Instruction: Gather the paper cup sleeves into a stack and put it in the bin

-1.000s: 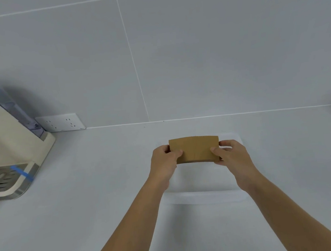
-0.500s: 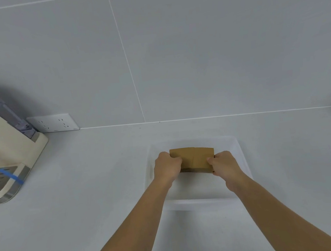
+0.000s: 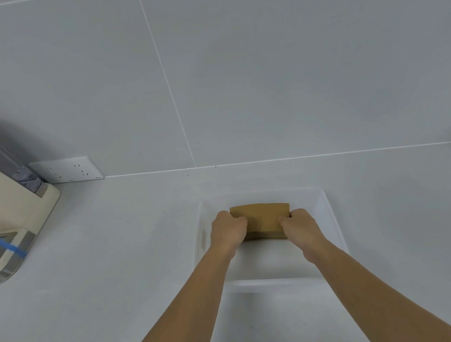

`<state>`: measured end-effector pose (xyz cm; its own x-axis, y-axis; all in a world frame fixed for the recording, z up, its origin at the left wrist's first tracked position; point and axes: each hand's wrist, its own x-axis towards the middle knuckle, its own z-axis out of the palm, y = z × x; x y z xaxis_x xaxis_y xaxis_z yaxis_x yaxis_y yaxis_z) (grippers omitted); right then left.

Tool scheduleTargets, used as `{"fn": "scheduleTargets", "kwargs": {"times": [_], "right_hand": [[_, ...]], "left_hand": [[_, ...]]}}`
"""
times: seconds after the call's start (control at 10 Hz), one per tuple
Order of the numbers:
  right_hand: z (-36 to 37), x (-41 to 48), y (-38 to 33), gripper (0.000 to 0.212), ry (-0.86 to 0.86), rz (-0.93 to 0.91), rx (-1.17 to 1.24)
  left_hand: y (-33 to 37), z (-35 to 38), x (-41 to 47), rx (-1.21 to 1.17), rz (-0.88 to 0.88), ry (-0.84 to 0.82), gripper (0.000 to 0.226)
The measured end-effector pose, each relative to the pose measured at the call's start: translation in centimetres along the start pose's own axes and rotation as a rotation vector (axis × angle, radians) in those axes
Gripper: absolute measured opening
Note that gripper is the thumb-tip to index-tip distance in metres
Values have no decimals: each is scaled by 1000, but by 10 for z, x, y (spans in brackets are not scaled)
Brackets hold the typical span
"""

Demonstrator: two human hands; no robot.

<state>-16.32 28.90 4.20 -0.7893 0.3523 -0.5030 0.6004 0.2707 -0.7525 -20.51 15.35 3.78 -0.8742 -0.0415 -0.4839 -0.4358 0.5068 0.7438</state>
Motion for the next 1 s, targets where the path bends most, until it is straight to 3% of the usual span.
{"fn": "scheduleTargets", "kwargs": {"times": [0.6,0.8,0.9,1.0], "right_hand": [[-3,-11,-6,27,-12,-37,-6],[-15,-14,-7,34,59,-132,-33],[-27,-20,-14,30,34,-144,-28],[-42,-32,-20,32,23,-199,16]], "left_hand": [[0,-11,-2,43,-6,-22,33],[4,-27,-10,61,71,-44,17],[13,-40,-16,102,152,-62,26],[26,-55,-32,164,242,-16,11]]}}
